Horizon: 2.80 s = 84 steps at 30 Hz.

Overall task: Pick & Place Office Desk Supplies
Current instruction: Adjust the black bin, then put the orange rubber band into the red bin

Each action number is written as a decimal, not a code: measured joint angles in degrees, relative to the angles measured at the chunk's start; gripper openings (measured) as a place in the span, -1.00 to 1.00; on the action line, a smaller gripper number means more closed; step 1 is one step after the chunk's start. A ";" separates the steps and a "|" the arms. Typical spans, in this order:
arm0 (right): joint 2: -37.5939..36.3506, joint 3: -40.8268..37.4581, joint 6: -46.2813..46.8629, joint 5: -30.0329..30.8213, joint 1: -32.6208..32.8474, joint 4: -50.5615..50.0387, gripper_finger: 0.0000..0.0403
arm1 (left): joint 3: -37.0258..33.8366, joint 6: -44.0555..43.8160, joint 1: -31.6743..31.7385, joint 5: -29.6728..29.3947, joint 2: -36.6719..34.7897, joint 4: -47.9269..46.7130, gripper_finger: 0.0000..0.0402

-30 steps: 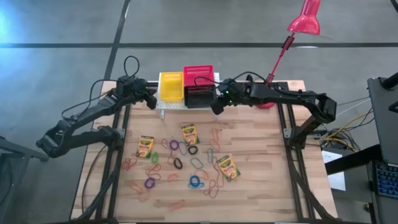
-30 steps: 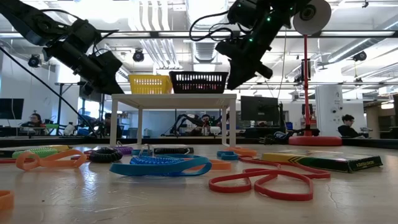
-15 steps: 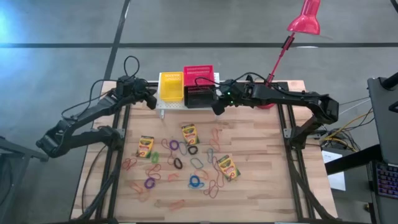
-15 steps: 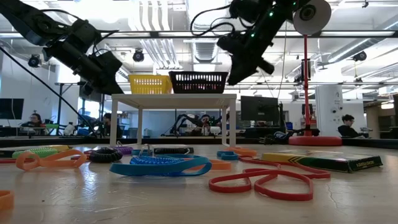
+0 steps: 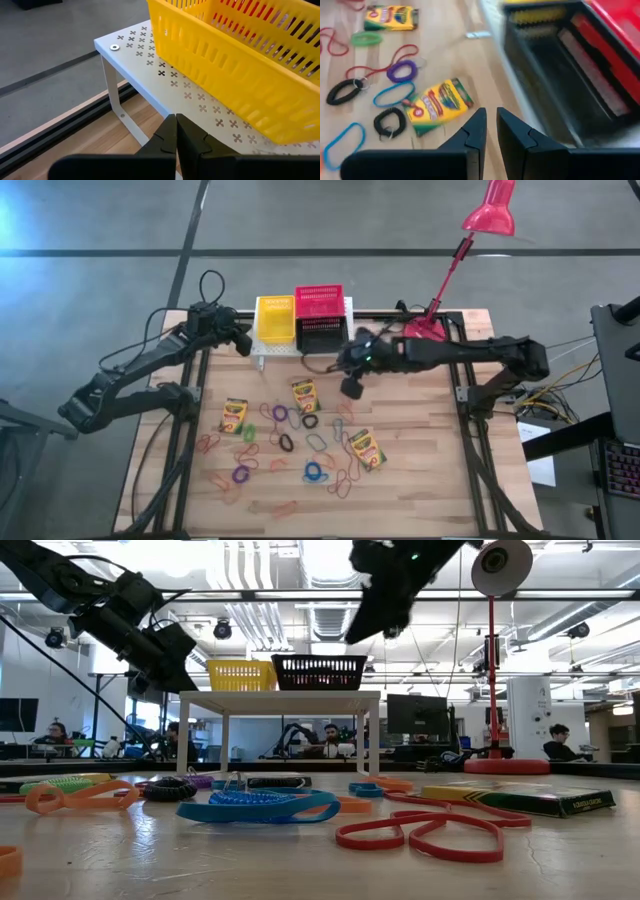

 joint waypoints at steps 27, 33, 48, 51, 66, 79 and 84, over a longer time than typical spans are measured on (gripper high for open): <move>13.96 17.67 -10.31 12.13 2.78 0.12 -0.81 | 0.00 0.21 -0.11 -0.04 -0.02 -1.30 -0.99; 9.63 15.67 -2.64 12.11 6.97 -8.22 -0.81 | 0.00 0.50 -0.20 -0.06 -0.01 -3.38 -0.99; 8.86 -5.51 35.23 -5.97 12.24 -13.59 -0.66 | 0.00 0.31 -4.43 -0.15 -0.48 -4.26 -0.99; 8.86 -10.58 37.22 -6.58 12.24 -7.33 -0.47 | 0.00 0.28 -4.68 -0.11 -0.48 -4.26 -0.99; 8.86 -21.11 31.00 -0.17 13.95 12.54 -0.16 | 0.00 0.32 -4.68 -8.06 -4.12 -7.84 -0.99; 13.30 -22.55 26.91 1.31 15.51 15.82 -0.34 | 0.00 -0.51 -4.85 -8.49 -8.52 -10.01 -0.99; 13.58 -22.51 27.08 3.05 16.14 15.08 -0.57 | 0.00 -1.25 -5.05 -8.41 -8.48 -10.69 -0.99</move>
